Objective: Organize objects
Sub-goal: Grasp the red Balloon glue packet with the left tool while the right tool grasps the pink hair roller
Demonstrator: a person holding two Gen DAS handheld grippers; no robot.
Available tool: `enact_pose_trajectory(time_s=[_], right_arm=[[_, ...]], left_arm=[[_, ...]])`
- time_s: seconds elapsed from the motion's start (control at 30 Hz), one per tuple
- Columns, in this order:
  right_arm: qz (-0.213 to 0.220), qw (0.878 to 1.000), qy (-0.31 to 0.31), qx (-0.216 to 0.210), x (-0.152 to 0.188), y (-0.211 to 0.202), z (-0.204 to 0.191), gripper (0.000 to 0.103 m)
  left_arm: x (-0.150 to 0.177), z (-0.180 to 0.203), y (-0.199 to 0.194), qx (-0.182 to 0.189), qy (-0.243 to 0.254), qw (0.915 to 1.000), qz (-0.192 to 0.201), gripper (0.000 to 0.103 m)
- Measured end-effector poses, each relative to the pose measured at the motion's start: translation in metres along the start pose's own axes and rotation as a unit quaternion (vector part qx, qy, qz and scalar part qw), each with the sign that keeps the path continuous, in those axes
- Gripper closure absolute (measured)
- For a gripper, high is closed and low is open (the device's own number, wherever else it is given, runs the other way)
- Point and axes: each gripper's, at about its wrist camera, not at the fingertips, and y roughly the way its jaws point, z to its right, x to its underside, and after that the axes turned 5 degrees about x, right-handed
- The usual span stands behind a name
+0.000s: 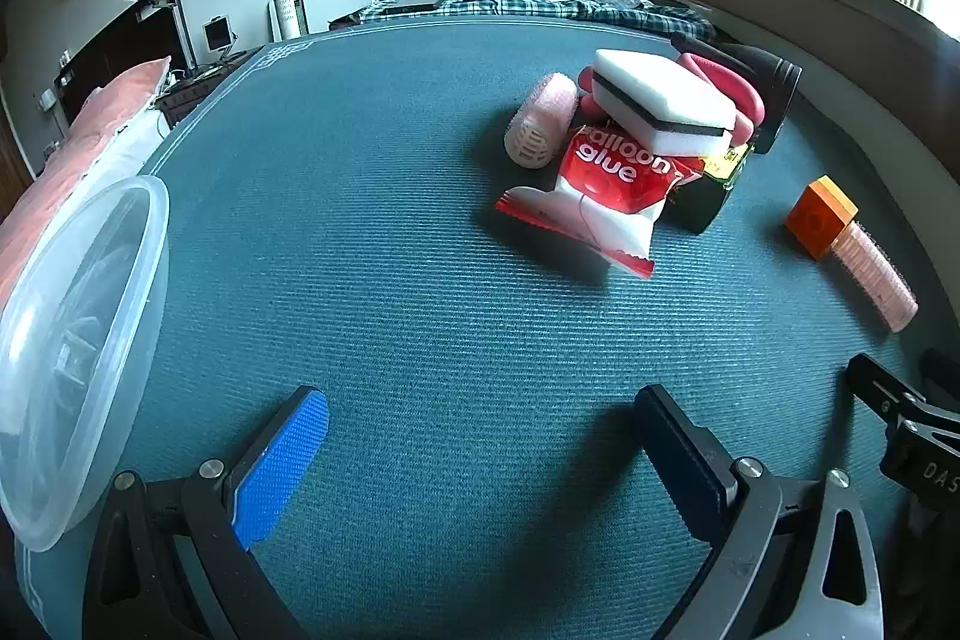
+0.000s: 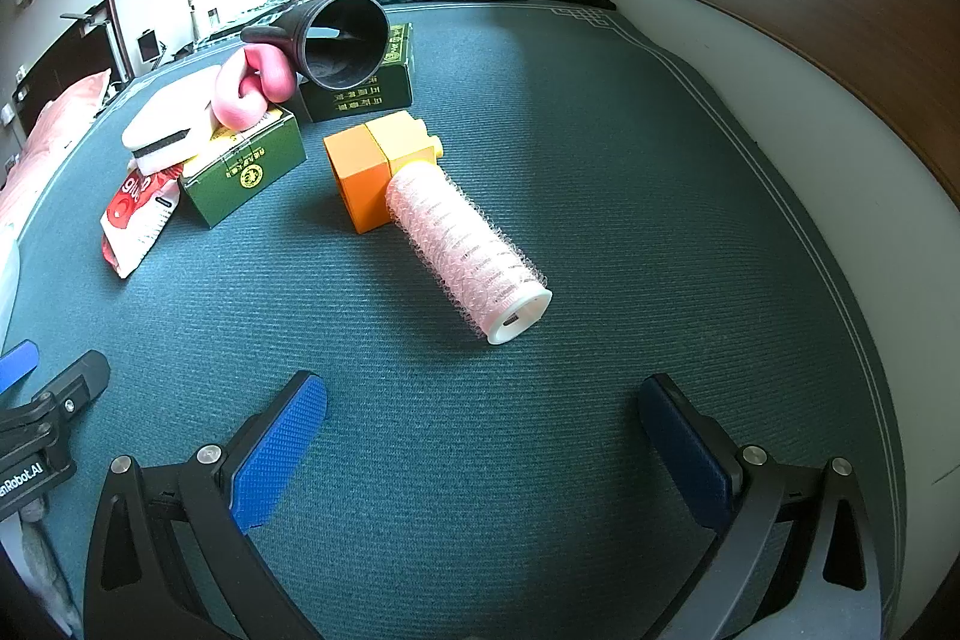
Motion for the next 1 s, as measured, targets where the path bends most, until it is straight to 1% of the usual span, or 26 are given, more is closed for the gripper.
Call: enact_pose_trajectory(time_s=[0.33,0.43,0.7,0.9,1.0], right_arm=[[-0.013,1.0,-0.01,-0.006,-0.005,0.001,0.001,0.0],[-0.02,1.0,-0.017,-0.01,-0.008,0.001,0.001,0.0],[-0.025,0.999,-0.025,-0.026,-0.019,0.007,0.001,0.0],[-0.027,0.999,-0.023,-0.04,-0.034,0.016,-0.001,0.0],[-0.019,0.999,-0.029,-0.033,-0.041,0.02,-0.005,0.01]], left_arm=[[0.002,-0.001,-0.001,-0.001,0.001,1.0,-0.002,0.0],[-0.003,0.001,0.003,-0.004,0.005,1.0,-0.004,0.0],[-0.019,0.004,0.012,0.014,0.022,0.9994,-0.025,0.0],[-0.033,0.012,0.019,0.025,0.042,0.9984,-0.029,0.0],[-0.04,0.011,0.022,0.03,0.045,0.9981,-0.029,0.0]])
